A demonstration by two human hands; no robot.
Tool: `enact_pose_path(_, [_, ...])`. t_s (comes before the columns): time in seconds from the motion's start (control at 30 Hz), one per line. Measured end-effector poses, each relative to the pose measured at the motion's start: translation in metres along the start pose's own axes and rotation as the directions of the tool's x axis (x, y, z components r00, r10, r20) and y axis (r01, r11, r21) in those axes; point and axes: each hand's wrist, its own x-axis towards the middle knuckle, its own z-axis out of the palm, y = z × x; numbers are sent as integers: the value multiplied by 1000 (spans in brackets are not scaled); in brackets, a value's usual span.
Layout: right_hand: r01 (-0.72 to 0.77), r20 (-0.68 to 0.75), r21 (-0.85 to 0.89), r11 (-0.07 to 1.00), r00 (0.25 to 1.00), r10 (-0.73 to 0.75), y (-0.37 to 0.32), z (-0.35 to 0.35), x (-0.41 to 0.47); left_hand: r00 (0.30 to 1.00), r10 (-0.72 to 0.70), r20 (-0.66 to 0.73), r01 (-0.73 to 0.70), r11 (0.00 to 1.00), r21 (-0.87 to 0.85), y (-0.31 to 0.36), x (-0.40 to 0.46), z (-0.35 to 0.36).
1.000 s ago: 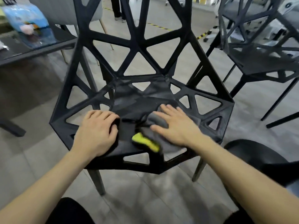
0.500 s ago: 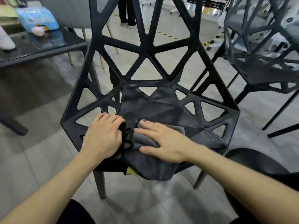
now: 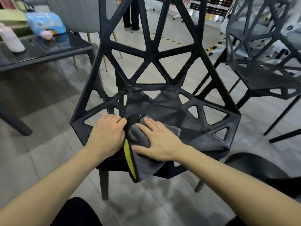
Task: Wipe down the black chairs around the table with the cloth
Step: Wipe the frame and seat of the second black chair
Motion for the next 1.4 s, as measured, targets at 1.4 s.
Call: enact_pose_path(1.4, [117,39,50,992,992,-119,-12,6,18,763,-342,-548,232,937,-261,-36,-18,3])
